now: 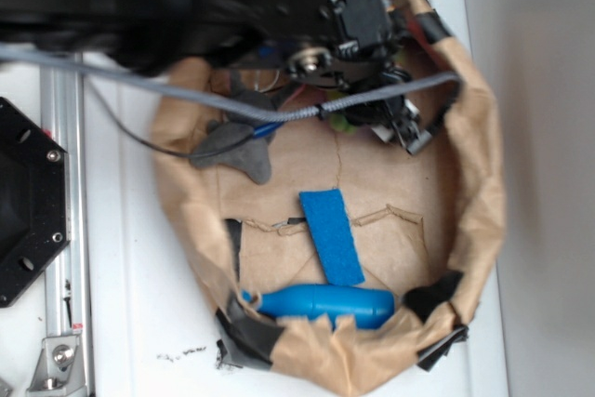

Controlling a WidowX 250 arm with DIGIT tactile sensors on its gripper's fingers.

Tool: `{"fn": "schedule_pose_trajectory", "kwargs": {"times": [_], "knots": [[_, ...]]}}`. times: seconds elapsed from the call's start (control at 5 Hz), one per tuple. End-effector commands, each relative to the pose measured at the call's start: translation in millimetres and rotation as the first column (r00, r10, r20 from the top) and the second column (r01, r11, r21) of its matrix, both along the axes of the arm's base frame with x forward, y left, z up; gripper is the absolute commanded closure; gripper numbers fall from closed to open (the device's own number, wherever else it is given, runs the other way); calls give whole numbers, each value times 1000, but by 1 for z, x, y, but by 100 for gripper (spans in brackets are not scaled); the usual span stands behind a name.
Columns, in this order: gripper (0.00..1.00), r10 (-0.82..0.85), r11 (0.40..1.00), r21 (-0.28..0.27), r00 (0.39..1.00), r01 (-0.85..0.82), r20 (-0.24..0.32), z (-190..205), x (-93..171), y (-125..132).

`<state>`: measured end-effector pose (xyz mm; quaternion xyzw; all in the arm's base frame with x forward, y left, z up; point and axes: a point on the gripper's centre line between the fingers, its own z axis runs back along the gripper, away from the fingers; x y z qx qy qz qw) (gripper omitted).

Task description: Grab the green animal.

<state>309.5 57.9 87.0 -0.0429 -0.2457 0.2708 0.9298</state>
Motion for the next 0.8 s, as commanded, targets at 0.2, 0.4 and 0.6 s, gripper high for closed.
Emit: {"fn": "schedule_pose_trajectory", "kwargs": {"times": [0.2, 0.4, 0.6], "knots": [[100, -459, 887, -32, 871, 461, -173, 62, -23, -66], [100, -428, 902, -27, 882, 432, -196, 61, -30, -67], [100, -384, 920, -5, 900, 391, -207, 61, -32, -62]]}}
